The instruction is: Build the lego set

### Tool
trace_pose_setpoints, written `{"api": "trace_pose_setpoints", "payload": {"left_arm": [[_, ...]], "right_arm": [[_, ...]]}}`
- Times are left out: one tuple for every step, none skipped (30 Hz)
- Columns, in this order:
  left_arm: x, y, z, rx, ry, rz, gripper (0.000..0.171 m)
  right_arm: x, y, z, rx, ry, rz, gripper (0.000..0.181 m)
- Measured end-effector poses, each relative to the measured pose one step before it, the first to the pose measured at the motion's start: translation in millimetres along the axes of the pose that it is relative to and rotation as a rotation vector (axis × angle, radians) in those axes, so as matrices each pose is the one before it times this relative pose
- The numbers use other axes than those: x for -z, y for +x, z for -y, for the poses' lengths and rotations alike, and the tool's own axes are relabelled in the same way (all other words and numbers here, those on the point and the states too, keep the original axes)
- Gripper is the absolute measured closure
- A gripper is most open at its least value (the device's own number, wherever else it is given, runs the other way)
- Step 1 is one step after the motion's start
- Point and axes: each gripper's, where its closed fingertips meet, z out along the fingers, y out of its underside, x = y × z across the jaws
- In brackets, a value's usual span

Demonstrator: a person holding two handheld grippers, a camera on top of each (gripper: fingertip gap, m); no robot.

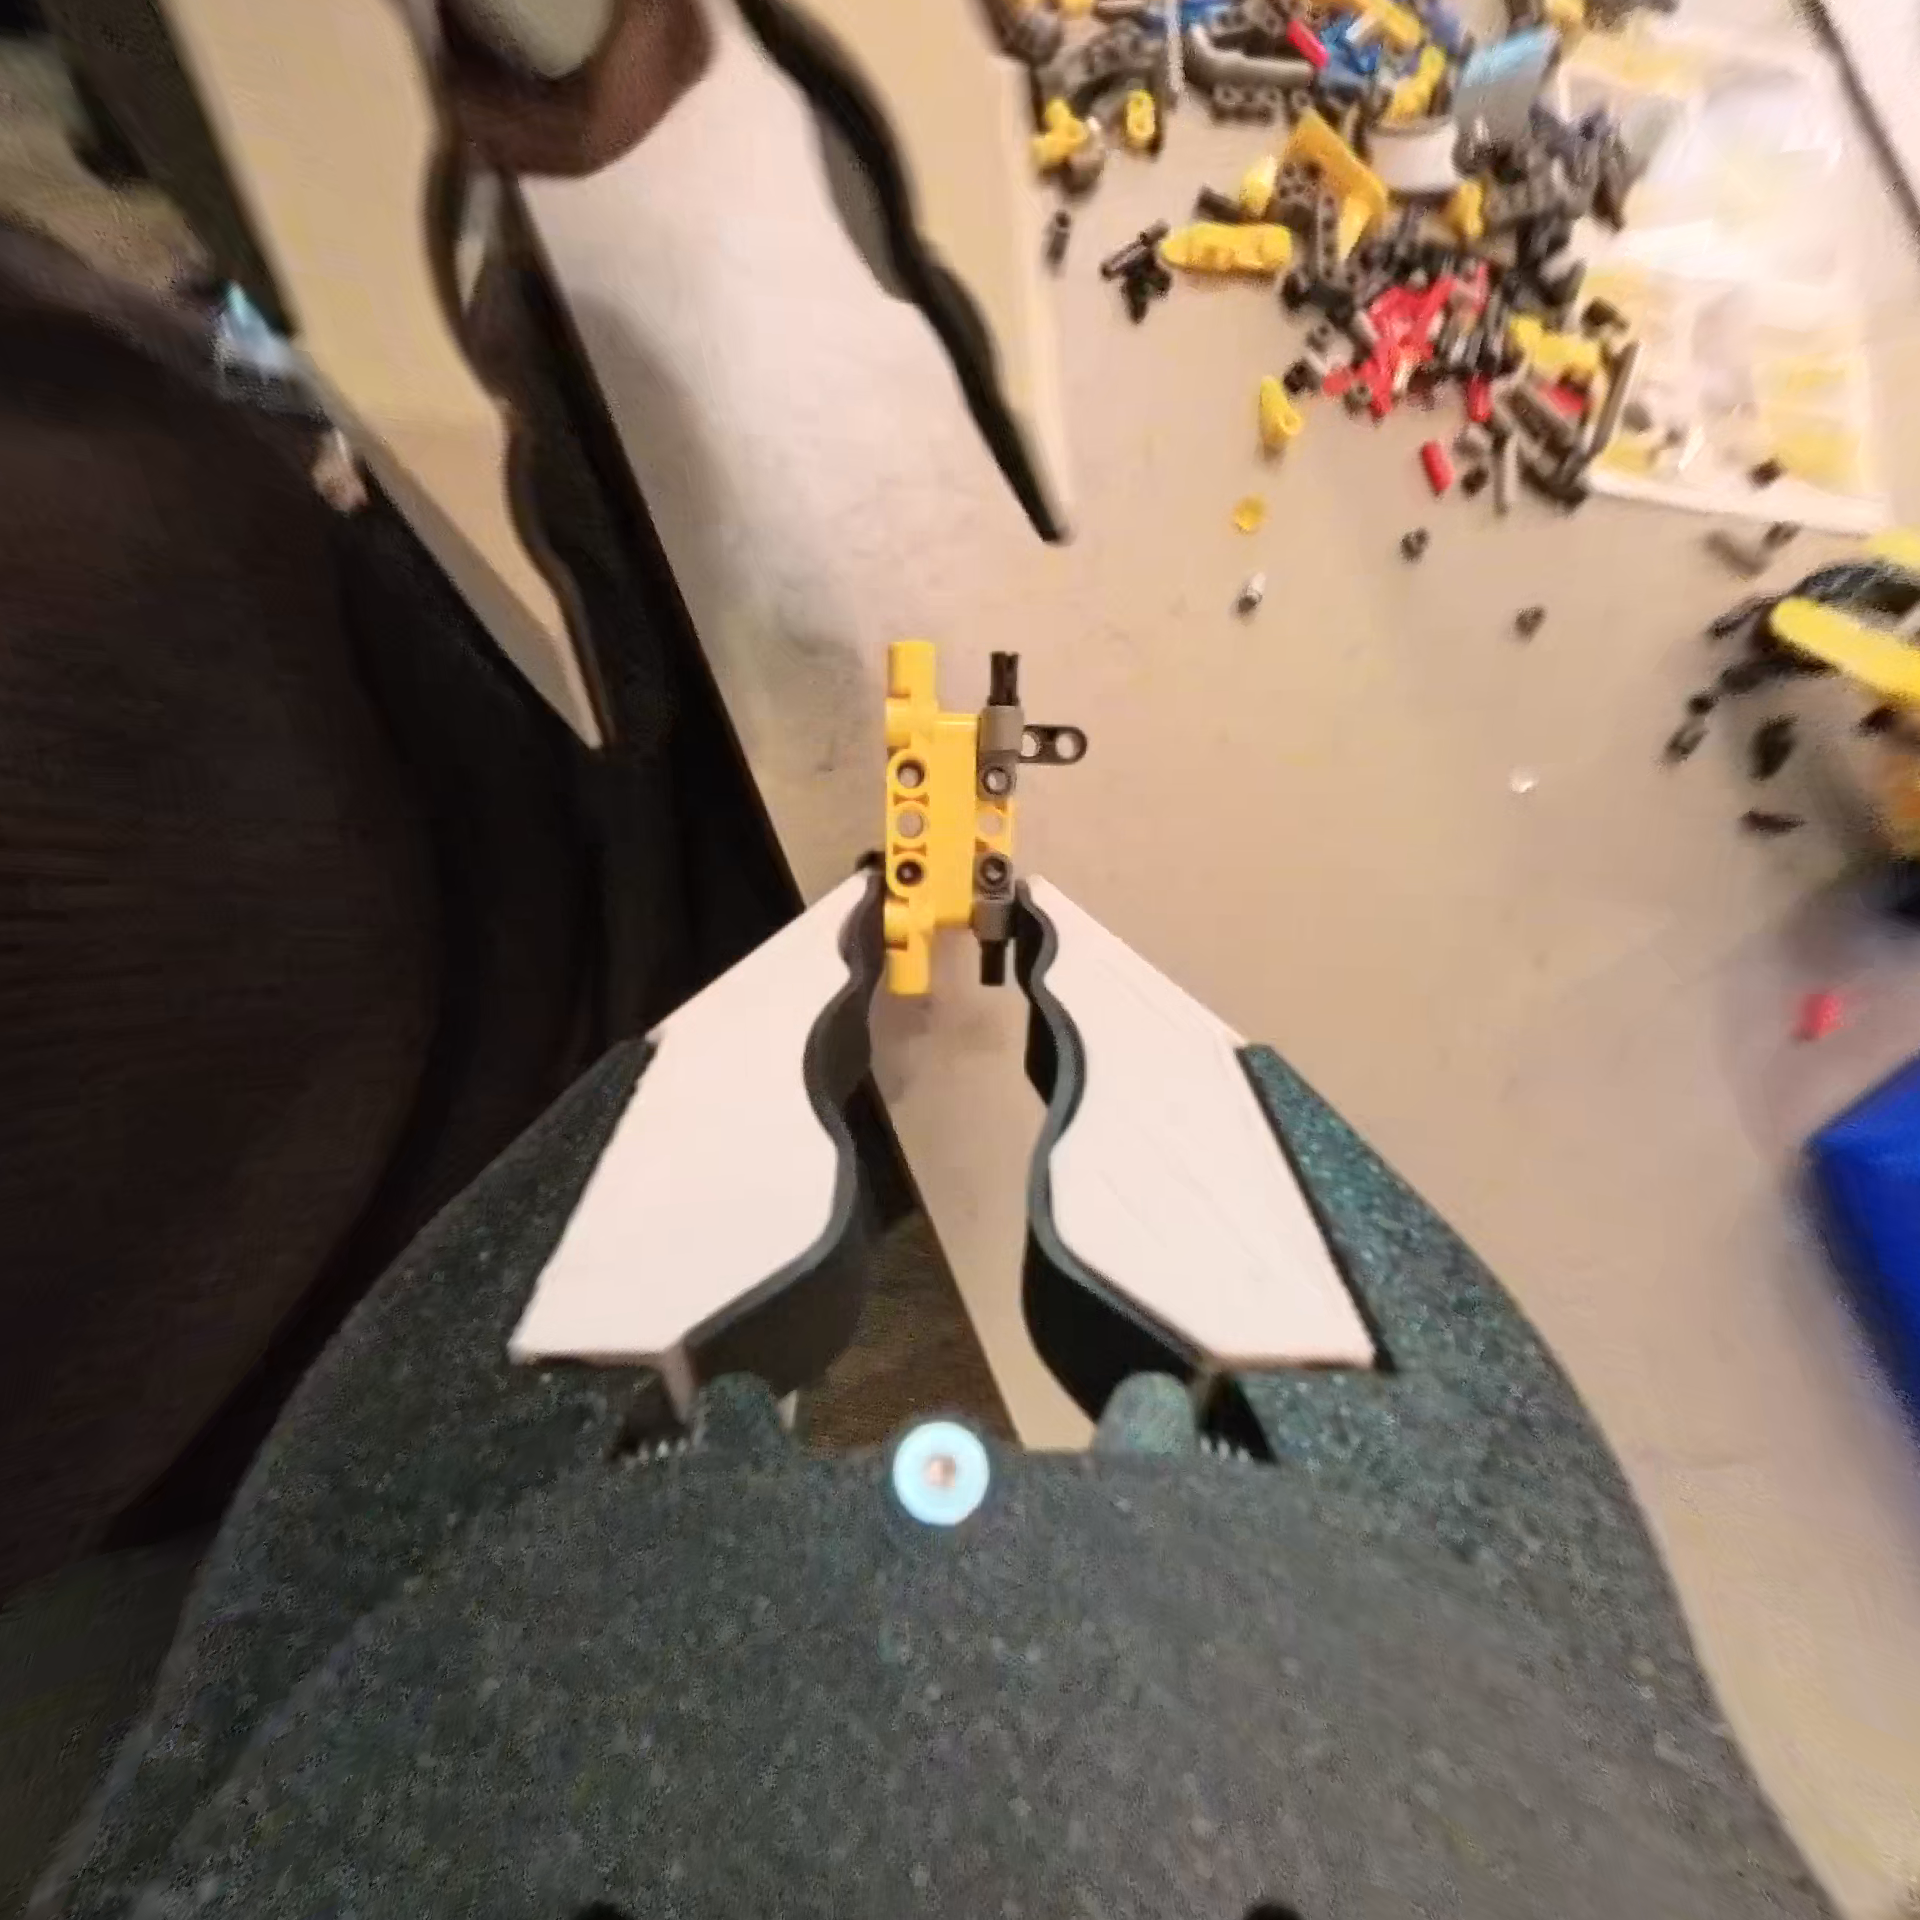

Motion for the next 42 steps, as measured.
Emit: {"api": "trace_pose_setpoints", "payload": {"left_arm": [[4.47, -0.88, -2.9, 0.0558, 0.00725, 0.014, 0.08], [3.43, 0.39, -3.18, 0.0616, 0.00305, 0.007, 0.083], [2.64, 0.95, -3.63, 0.0616, 0.00047, 0.007, 0.083], [2.47, 2.14, -3.84, 0.0562, 0.00096, 0.0066, 0.085], [3.09, 4.08, -4.71, 0.0553, -0.00266, 0.0092, 0.09], [5.18, 8.28, -4.7, 0.0411, -0.00075, 0.0085, 0.094], [6.17, 11.14, -2.87, 0.0151, 0.0242, 0.0121, 0.093], [5.73, 10.86, -2.31, 0.0113, 0.03988, 0.019, 0.093], [4.1, 9.09, -4.18, 0.0174, 0.03555, 0.021, 0.093], [1.83, 8.04, -5.96, 0.0264, 0.02755, 0.0097, 0.094], [-0.12, 8.07, -7.93, 0.0381, 0.02054, -0.0145, 0.095], [-0.97, 5.28, -8.69, 0.0558, 0.0201, -0.0223, 0.096], [0.13, 3.97, -7.29, 0.0692, 0.02494, -0.0301, 0.096], [2.46, 3.96, -3.63, 0.0723, 0.04271, -0.0385, 0.097], [4.63, 3.03, -0.27, 0.066, 0.05967, -0.032, 0.099], [6.02, 1.86, 1.69, 0.0546, 0.0681, -0.0189, 0.1], [6.57, 1.66, 2.93, 0.0392, 0.06948, -0.0077, 0.1], [5.94, 0.97, 2.07, 0.027, 0.05961, 0.0063, 0.101], [4.92, -0.09, -0.06, 0.0199, 0.04337, 0.0206, 0.101], [3.58, 0.66, -2.89, 0.0127, 0.02843, 0.0222, 0.101], [2.42, 1.09, -5.11, 0.009, 0.01837, 0.0227, 0.101], [1.55, 0.94, -6.76, 0.0108, 0.01131, 0.0264, 0.101], [1.02, 1.94, -7.13, 0.0129, 0.00992, 0.0226, 0.101], [0.69, 3.63, -6.73, 0.0159, 0.0072, 0.0122, 0.101], [0.32, 4.06, -6.24, 0.0168, 0.00439, 0.0088, 0.101], [0.18, 3.66, -5.89, 0.0117, 0.00394, 0.0099, 0.101], [0.01, 3.08, -5.61, 0.0083, 0.00069, 0.0113, 0.101], [-0.19, 3.62, -5.19, 0.0062, -0.00199, 0.005, 0.1], [-0.33, 4.0, -4.02, 0.0044, -0.00001, 0.0014, 0.1], [-0.26, 3.68, -3.17, 0.0013, 0.00124, 0.0016, 0.1], [-0.47, 3.13, -2.65, -0.0024, 0.00057, 0.0021, 0.1], [-0.62, 2.44, -2.37, -0.003, -0.00075, 0.0034, 0.1], [-0.78, 1.78, -2.27, -0.0014, -0.00223, 0.0045, 0.1], [-0.93, 0.83, -1.87, -0.0005, -0.00162, 0.0062, 0.099], [-0.79, 0.53, -1.48, -0.0012, -0.00156, 0.0048, 0.099], [-0.83, 0.57, -1.31, -0.0024, -0.00333, 0.0007, 0.099], [-0.73, 0.11, -1.04, -0.0019, -0.00515, 0.0011, 0.099], [-0.56, -0.46, -0.78, -0.0026, -0.00421, 0.0025, 0.099], [-0.34, -0.94, -0.31, -0.0034, -0.00314, 0.0036, 0.099], [0.0, -1.41, -0.31, -0.0015, -0.00304, 0.0042, 0.099], [0.22, -1.56, -0.1, 0.0023, -0.00138, 0.0035, 0.099], [0.4, -1.16, 0.37, 0.0046, 0.00147, 0.0008, 0.099]], "right_arm": [[0.99, 2.65, -0.11, -0.0777, 0.011, 0.0334, 0.158], [0.72, 1.67, 0.57, -0.0796, 0.011, 0.0423, 0.158], [0.6, 0.44, 1.2, -0.0727, 0.0095, 0.0468, 0.158], [0.32, -0.21, 1.83, -0.063, 0.0057, 0.0431, 0.158], [-0.2, -0.49, 1.63, -0.0528, -0.0031, 0.036, 0.158], [-0.58, -0.24, 0.75, -0.0429, -0.0129, 0.0227, 0.158], [-0.79, 0.66, 0.12, -0.0292, -0.0184, 0.0069, 0.158], [-1.08, 0.69, -0.38, -0.0113, -0.0218, -0.0013, 0.158], [-1.48, 1.27, -0.6, -0.0013, -0.0233, -0.0093, 0.158], [-1.86, 0.99, -0.78, 0.002, -0.0244, -0.0078, 0.158], [-2.13, -0.48, -0.88, 0.0051, -0.0256, 0.0027, 0.158], [-2.27, -0.19, -1.07, 0.0055, -0.0251, 0.003, 0.158], [-2.23, 0.29, -1.25, 0.0094, -0.0241, -0.0004, 0.158], [-2.12, 0.63, -1.48, 0.016, -0.0227, -0.0039, 0.158], [-1.77, 1.31, -1.76, 0.0177, -0.0214, -0.0091, 0.158], [-1.38, 0.91, -1.9, 0.0181, -0.0198, -0.006, 0.158], [-1.23, 0.09, -1.48, 0.0178, -0.015, -0.0011, 0.158], [-0.9, 0.1, -0.75, 0.0165, -0.0101, -0.0022, 0.158], [-0.76, 0.34, -0.35, 0.0183, -0.0086, -0.0046, 0.158], [-0.42, 0.72, -0.22, 0.0215, -0.0076, -0.0092, 0.158], [-0.24, 0.62, -0.3, 0.021, -0.0076, -0.0097, 0.158], [-0.12, -0.25, -0.46, 0.0183, -0.0077, -0.0044, 0.158], [-0.13, -1.05, -0.08, 0.0181, -0.0031, -0.0024, 0.158], [0.08, -1.2, 0.6, 0.0185, 0.0023, -0.0035, 0.158], [-0.01, -1.32, 1.06, 0.0171, 0.0042, -0.0038, 0.158], [-0.24, -1.33, 1.4, 0.0156, 0.0046, -0.0039, 0.158], [-0.68, -1.52, 1.44, 0.0148, 0.003, -0.0033, 0.158], [-0.93, -1.56, 1.34, 0.0147, 0.0001, -0.0035, 0.158], [-0.98, -1.44, 1.51, 0.0149, 0.0002, -0.0046, 0.158], [-1.07, -1.28, 1.57, 0.0126, 0.0003, -0.0052, 0.158], [-1.36, -1.59, 1.32, 0.0088, -0.0011, -0.0022, 0.158], [-1.63, -2.07, 0.78, 0.006, -0.0031, 0.0013, 0.158], [-1.94, -1.4, 0.1, 0.0052, -0.0067, -0.0029, 0.158], [-1.9, -0.18, -0.59, 0.0084, -0.0091, -0.0106, 0.158], [-2.0, 0.59, -1.16, 0.0113, -0.0101, -0.0142, 0.158], [-1.88, 0.98, -1.15, 0.01, -0.009, -0.0125, 0.158], [-1.76, 0.62, -0.79, 0.0062, -0.0048, -0.0061, 0.158], [-1.45, 0.68, -0.41, 0.0015, -0.0026, -0.0016, 0.158], [-1.21, 0.76, -0.27, -0.0005, -0.0015, -0.0004, 0.158], [-0.7, 0.36, 0.47, 0.0019, 0.0028, 0.0034, 0.158], [-0.54, 0.02, 1.08, 0.0017, 0.0049, 0.0048, 0.158], [-0.61, 0.45, 0.84, 0.0, 0.0005, 0.0014, 0.158]]}}
